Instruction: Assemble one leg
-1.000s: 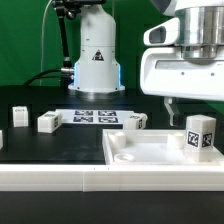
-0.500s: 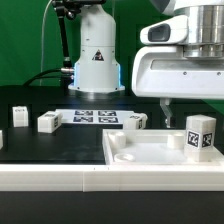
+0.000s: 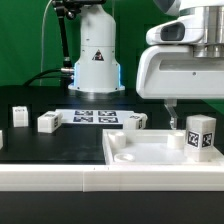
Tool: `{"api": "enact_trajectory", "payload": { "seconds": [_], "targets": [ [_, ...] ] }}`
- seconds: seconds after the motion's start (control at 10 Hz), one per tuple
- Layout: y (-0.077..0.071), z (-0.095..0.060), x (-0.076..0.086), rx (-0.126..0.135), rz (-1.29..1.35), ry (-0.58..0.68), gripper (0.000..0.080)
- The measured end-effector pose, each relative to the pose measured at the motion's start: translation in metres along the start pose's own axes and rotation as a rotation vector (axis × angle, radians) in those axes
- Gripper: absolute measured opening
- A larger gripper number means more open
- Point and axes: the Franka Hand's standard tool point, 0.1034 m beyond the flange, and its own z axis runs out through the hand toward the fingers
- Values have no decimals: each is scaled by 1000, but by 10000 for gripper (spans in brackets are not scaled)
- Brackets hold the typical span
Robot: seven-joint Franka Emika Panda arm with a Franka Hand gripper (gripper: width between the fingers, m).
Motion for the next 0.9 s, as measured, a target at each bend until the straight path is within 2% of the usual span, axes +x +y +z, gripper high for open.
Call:
{"api": "enact_trajectory", "payload": {
  "seconds": [0.2, 0.5, 0.6, 0.7, 0.9],
  "targets": [
    [1, 0, 0, -2, -160, 0, 649],
    [2, 0, 1, -3, -191, 0, 622],
    [3, 0, 1, -3, -191, 0, 424],
    [3, 0, 1, -3, -191, 0, 290],
    [3, 0, 1, -3, -183, 0, 290]
  ]
}}
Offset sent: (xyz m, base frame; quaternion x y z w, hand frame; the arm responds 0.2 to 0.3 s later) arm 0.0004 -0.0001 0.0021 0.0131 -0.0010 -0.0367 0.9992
